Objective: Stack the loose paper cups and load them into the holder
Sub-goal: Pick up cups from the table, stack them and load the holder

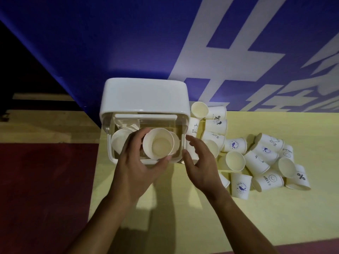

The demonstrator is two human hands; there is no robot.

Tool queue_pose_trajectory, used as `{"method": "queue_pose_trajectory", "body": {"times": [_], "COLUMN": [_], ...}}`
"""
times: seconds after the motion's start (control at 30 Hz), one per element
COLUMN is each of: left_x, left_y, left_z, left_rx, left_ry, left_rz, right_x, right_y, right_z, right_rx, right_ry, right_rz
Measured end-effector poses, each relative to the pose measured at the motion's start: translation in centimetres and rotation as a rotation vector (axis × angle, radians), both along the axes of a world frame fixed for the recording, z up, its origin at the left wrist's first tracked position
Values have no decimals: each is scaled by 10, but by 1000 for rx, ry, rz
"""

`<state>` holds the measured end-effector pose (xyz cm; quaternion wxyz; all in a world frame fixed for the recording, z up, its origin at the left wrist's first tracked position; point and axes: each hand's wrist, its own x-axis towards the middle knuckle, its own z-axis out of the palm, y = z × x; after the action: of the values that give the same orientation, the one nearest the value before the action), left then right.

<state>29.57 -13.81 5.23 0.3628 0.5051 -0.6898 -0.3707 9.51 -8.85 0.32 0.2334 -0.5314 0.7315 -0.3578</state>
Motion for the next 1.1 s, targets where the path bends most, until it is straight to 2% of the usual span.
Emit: {"method": "queue_pose_trajectory", "body": {"times": [0.17,0.47,0.73,1.1], "left_x": [-24,-41,-48,-48], "left_y": [-8,-15,-16,-10], "left_z": [-5,-18,-48,-58], "left_rx": [-62,-2,44,243], "left_ry": [-78,-48,-152,-50], "left_rz": [-17,-4,14,53], "right_x": [-21,-41,-37,-25], "right_y": [20,32,20,6], "right_z": [2,2,-1,-8], "right_rx": [34,21,15,71], "right_ry": [10,-20,-58,-48], "right_rz": [-48,-57,-14,73]}}
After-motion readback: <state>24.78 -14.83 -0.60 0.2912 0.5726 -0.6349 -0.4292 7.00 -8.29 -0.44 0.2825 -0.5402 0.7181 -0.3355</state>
